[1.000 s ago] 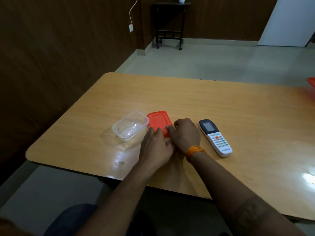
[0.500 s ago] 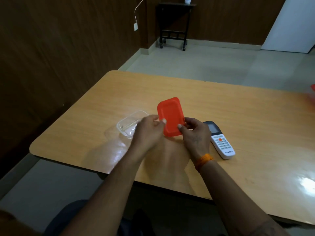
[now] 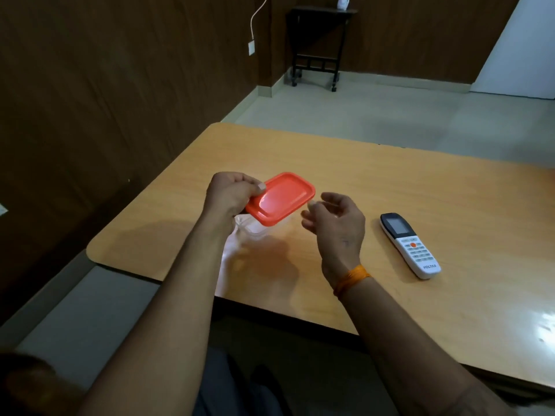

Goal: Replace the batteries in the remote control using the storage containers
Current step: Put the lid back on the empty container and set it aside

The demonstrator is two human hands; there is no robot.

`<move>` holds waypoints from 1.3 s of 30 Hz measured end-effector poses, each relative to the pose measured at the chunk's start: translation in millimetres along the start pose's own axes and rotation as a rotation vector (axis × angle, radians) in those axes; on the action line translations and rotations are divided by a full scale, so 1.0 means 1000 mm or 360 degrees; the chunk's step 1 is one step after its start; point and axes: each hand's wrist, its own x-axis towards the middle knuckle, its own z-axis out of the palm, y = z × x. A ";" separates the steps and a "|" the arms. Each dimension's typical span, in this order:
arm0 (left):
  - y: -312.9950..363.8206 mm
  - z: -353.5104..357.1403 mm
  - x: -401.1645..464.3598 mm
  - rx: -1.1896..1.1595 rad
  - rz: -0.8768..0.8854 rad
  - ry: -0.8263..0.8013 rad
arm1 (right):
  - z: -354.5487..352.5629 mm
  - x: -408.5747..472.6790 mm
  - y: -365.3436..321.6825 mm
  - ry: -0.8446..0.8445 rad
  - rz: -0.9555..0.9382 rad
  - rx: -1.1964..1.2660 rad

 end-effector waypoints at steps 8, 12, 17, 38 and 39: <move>-0.019 -0.010 0.022 0.0525 0.0298 0.0257 | 0.044 -0.006 0.012 -0.0150 0.0385 0.0322; -0.030 -0.013 0.027 0.0725 0.0277 0.0262 | 0.052 0.000 0.026 -0.0060 0.0512 0.0211; -0.040 -0.009 0.030 0.0799 0.0233 0.0269 | 0.057 0.003 0.035 -0.0004 0.0554 0.0122; -0.028 0.016 0.000 0.0573 0.0149 -0.0028 | 0.073 0.019 0.021 -0.0005 0.0390 -0.0374; -0.027 0.018 -0.002 0.0500 0.0117 -0.0011 | 0.075 0.020 0.018 -0.0011 0.0356 -0.0374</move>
